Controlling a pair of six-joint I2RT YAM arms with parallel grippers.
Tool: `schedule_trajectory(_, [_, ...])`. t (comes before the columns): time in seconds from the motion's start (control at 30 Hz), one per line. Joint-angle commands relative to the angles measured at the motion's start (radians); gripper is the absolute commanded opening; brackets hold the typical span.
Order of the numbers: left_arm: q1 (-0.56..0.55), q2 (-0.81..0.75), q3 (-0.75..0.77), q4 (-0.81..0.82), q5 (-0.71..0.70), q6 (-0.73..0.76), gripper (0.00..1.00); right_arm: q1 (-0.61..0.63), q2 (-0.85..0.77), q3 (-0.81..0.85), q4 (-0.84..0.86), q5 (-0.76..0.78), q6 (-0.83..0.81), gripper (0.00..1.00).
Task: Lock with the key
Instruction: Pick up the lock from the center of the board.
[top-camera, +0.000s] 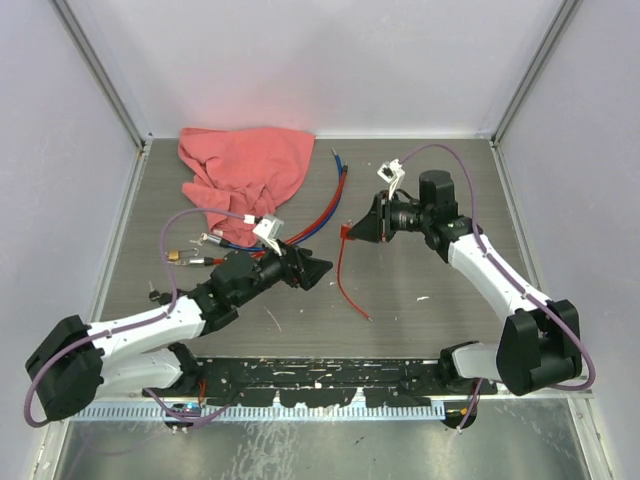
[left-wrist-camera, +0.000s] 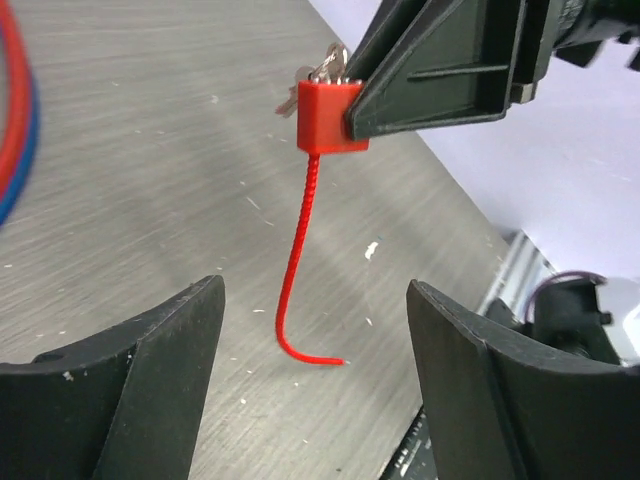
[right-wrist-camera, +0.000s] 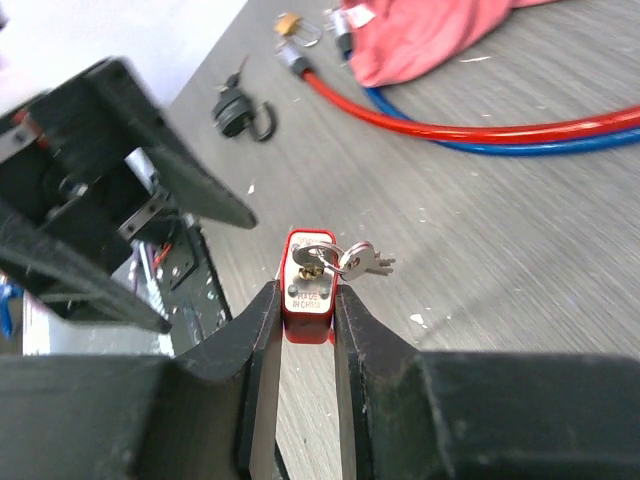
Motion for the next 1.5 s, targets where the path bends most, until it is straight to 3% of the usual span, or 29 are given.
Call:
schedule_trajectory(0.0, [-0.057, -0.018, 0.057, -0.107, -0.243, 0.138, 0.75, 0.011, 0.013, 0.132, -0.187, 0.271, 0.125, 0.01])
schedule_trajectory(0.17, [-0.121, 0.084, 0.124, -0.100, -0.393, 0.193, 0.73, 0.046, 0.024, 0.195, -0.270, 0.419, 0.288, 0.01])
schedule_trajectory(0.4, [-0.128, 0.250, 0.234, -0.043, -0.484, 0.203, 0.66, 0.073, 0.047, 0.184, -0.271, 0.440, 0.395, 0.01])
schedule_trajectory(0.87, [-0.129, 0.420, 0.333, -0.036, -0.449, 0.209, 0.43, 0.074, 0.066, 0.146, -0.219, 0.387, 0.480, 0.01])
schedule_trajectory(1.03, [-0.125, 0.447, 0.360, -0.031, -0.414, 0.225, 0.41, 0.074, 0.063, 0.130, -0.203, 0.374, 0.487, 0.01])
schedule_trajectory(1.17, [-0.101, 0.451, 0.359, -0.028, -0.347, 0.226, 0.12, 0.074, 0.051, 0.119, -0.196, 0.369, 0.472, 0.02])
schedule_trajectory(1.23, [-0.081, 0.436, 0.346, -0.020, -0.290, 0.223, 0.00, 0.073, 0.040, 0.123, -0.201, 0.369, 0.437, 0.10])
schedule_trajectory(1.33, [-0.015, 0.390, 0.296, 0.016, -0.121, 0.195, 0.00, 0.064, 0.012, 0.150, -0.231, 0.360, 0.271, 0.36])
schedule_trajectory(1.47, [0.123, 0.317, 0.228, 0.063, 0.234, 0.111, 0.00, 0.028, -0.051, 0.165, -0.283, 0.251, -0.048, 0.63])
